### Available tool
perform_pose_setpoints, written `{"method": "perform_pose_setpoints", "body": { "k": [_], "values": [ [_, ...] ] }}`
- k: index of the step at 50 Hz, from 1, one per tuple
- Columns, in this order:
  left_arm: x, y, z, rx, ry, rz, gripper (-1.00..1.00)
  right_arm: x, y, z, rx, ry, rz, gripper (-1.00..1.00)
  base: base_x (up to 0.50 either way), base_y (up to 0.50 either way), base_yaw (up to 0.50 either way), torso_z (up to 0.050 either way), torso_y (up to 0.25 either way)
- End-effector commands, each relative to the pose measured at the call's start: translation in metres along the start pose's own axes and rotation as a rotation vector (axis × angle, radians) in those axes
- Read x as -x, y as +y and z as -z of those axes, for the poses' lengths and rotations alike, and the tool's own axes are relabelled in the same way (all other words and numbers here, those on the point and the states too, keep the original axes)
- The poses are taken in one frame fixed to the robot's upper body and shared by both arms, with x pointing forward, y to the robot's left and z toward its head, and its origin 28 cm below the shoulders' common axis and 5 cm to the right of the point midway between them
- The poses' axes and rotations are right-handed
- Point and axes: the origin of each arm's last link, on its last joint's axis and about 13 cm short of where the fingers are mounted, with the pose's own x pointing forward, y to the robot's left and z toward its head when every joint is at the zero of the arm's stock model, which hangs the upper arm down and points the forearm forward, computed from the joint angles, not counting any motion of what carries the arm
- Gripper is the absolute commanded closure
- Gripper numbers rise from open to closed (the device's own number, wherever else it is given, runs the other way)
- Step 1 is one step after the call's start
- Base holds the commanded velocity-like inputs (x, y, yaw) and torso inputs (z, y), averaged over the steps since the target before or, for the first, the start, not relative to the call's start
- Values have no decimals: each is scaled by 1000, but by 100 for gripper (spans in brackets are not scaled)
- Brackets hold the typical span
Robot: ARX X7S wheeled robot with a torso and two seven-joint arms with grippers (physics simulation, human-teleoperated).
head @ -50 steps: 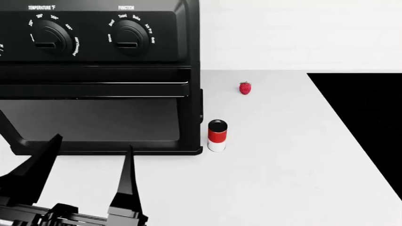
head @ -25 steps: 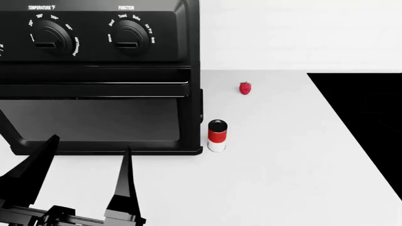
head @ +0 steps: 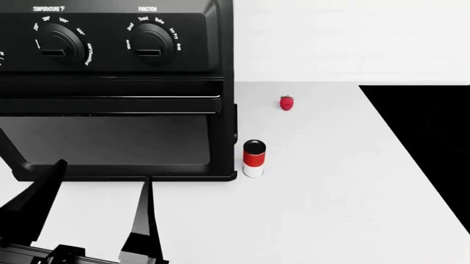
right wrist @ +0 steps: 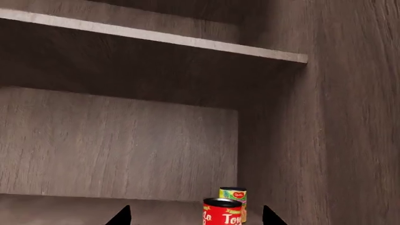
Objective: Pick the cans from the counter and place them in their designated side in the cabinet.
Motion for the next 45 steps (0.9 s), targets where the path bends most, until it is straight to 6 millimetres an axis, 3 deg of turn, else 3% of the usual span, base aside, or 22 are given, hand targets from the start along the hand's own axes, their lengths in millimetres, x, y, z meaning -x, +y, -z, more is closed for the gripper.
{"method": "perform_pose_setpoints", "body": {
  "k": [1, 6, 18, 30, 45],
  "values": [
    [0, -1, 1, 2, 0, 4, -100, 43, -7, 20, -64, 56, -98, -100, 0, 0, 0, 0, 0],
    [0, -1, 1, 1, 1, 6, -100, 60, -12, 31, -167, 96, -127, -100, 0, 0, 0, 0, 0],
    [-2, -3, 1, -2, 4, 8, -100, 95, -15, 65, -113, 160, -237, -100, 0, 0, 0, 0, 0],
    [-2, -3, 1, -2, 5, 5, -100, 110, -19, 94, -113, 231, -262, -100, 0, 0, 0, 0, 0],
    [1, -3, 2, 4, 6, 2, -100, 114, -17, 160, -84, 446, -360, -100, 0, 0, 0, 0, 0]
  ]
}}
